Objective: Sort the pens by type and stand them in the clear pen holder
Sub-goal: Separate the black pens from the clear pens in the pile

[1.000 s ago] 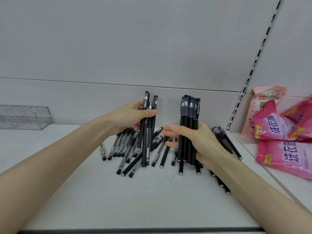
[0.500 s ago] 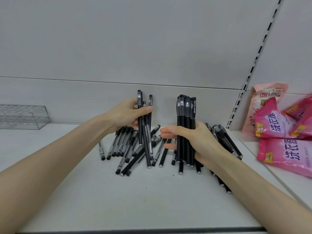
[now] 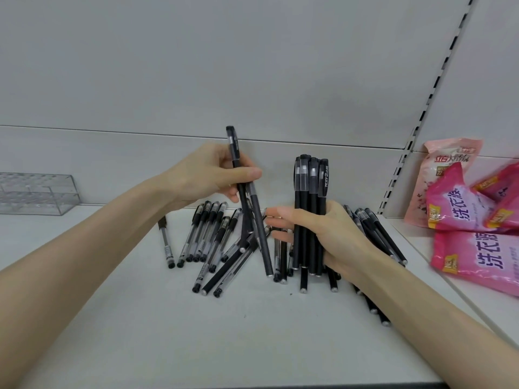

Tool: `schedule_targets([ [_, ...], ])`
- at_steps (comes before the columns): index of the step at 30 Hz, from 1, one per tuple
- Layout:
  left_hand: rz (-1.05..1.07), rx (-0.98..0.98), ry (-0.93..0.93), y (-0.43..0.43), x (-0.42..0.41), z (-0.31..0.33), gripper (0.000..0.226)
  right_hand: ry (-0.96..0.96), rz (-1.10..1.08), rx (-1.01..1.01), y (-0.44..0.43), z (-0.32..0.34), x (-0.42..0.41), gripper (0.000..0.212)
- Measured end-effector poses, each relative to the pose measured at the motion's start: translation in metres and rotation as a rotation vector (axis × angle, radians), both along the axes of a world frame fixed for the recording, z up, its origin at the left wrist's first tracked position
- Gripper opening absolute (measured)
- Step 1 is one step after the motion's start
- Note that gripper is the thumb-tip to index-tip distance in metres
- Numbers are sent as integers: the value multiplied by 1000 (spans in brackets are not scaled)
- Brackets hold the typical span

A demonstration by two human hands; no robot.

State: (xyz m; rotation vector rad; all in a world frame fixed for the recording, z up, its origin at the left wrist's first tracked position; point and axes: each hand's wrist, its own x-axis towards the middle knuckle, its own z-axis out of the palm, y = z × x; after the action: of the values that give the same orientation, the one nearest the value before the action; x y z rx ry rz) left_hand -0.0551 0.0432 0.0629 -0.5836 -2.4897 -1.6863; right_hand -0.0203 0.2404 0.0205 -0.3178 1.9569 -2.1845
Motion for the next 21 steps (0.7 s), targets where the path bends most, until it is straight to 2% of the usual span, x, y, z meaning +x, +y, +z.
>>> schedule_targets([
  [2, -23, -12, 83, 8, 8, 9, 9, -6, 66, -25, -3, 3, 4, 7],
  [4, -43, -37, 140, 17, 14, 14, 11, 1, 113, -25, -6, 6, 9, 5],
  [8, -27, -24, 228, 25, 23, 15, 12, 22, 148, -20, -11, 6, 12, 20],
  [12, 19, 10, 167, 23, 26, 9, 19, 60, 111, 1, -13, 7, 13, 21],
  [16, -102, -85, 74, 16, 34, 5, 27, 81, 112, -9, -17, 3, 15, 24],
  [21, -159, -245, 98, 15, 40, 1, 35, 77, 94, -80, -18, 2, 17, 20],
])
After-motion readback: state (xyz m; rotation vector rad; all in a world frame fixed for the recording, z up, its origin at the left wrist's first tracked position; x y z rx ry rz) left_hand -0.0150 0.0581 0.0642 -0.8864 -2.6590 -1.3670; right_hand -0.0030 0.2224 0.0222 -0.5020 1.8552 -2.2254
